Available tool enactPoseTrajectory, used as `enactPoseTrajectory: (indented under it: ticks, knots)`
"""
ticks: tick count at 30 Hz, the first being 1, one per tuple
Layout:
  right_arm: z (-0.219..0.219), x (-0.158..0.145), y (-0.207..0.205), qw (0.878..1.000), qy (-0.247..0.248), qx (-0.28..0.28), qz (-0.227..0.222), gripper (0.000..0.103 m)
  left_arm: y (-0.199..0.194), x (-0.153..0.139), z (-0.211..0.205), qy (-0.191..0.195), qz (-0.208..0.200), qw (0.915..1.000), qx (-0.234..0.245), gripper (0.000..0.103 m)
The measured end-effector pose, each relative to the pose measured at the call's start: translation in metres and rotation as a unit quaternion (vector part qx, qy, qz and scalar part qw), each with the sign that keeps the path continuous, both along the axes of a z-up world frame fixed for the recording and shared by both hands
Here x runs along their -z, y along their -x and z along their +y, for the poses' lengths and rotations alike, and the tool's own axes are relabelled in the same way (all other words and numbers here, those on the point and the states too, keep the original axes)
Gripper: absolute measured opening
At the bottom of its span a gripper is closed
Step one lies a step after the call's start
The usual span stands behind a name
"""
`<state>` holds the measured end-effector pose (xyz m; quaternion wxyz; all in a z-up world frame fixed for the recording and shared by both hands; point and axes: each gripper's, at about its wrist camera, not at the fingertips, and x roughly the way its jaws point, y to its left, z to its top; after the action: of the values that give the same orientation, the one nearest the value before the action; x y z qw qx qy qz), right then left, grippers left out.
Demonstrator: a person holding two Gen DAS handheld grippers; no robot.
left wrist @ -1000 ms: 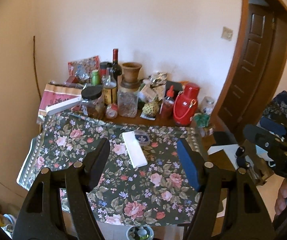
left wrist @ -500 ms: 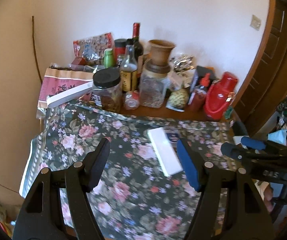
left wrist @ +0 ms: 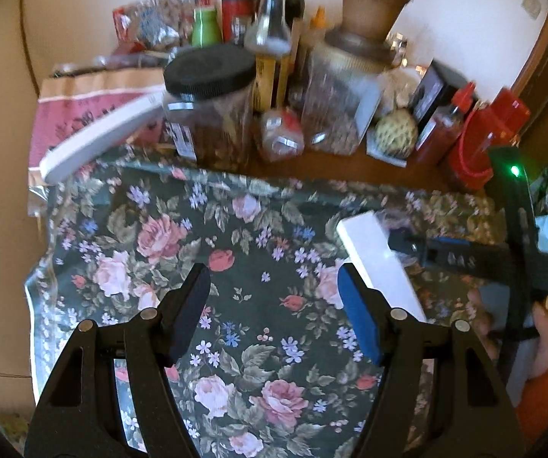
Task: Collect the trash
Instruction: 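Reach the left tool to the white box while the right tool reaches the Lucky cup container, then close the left tool on the white box while the right tool closes on the Lucky cup container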
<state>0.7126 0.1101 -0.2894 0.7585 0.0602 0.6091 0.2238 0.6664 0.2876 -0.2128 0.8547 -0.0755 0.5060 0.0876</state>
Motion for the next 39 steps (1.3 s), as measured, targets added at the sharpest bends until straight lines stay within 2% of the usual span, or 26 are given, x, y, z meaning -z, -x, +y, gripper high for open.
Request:
enactPoseTrajectory:
  ticks: [5, 6, 8, 9, 15, 21, 27, 33, 34, 39]
  knots:
    - [0.003, 0.021, -0.009, 1.000, 0.011, 0.006, 0.016, 0.087, -0.008, 0.022, 0.003, 0.010, 0.026, 0.9996, 0.005, 0.068]
    - [0.004, 0.020, -0.009, 1.000, 0.011, 0.005, 0.007, 0.088, -0.009, 0.025, 0.003, 0.012, 0.029, 0.9995, 0.006, 0.068]
    - [0.007, 0.019, -0.007, 1.000, 0.022, -0.004, -0.007, 0.086, -0.013, 0.031, 0.000, 0.012, 0.036, 0.9993, 0.008, 0.068]
    - [0.009, 0.018, -0.006, 0.999, 0.027, -0.008, -0.015, 0.077, -0.014, 0.034, -0.002, 0.014, 0.039, 0.9991, 0.009, 0.068]
    - [0.007, 0.012, 0.004, 0.999, 0.021, -0.022, -0.034, 0.073, -0.025, 0.050, -0.019, 0.041, 0.059, 0.9972, 0.019, 0.068]
    - [-0.041, -0.018, 0.025, 0.997, 0.022, 0.011, -0.069, 0.072, -0.042, 0.070, -0.045, 0.078, 0.083, 0.9933, 0.017, 0.068]
    - [-0.098, -0.047, 0.049, 0.994, 0.030, 0.040, -0.092, 0.072, -0.057, 0.092, -0.079, 0.086, 0.100, 0.9913, 0.004, 0.068]
    - [-0.119, -0.049, 0.056, 0.993, 0.032, 0.075, -0.091, 0.072, -0.064, 0.107, -0.099, 0.087, 0.075, 0.9923, -0.048, 0.069]
    - [-0.122, -0.048, 0.058, 0.992, 0.032, 0.080, -0.089, 0.072, -0.066, 0.108, -0.101, 0.082, 0.073, 0.9925, -0.053, 0.069]
    - [-0.146, -0.049, 0.065, 0.991, 0.033, 0.100, -0.086, 0.072, -0.073, 0.116, -0.126, 0.001, 0.068, 0.9964, -0.051, 0.069]
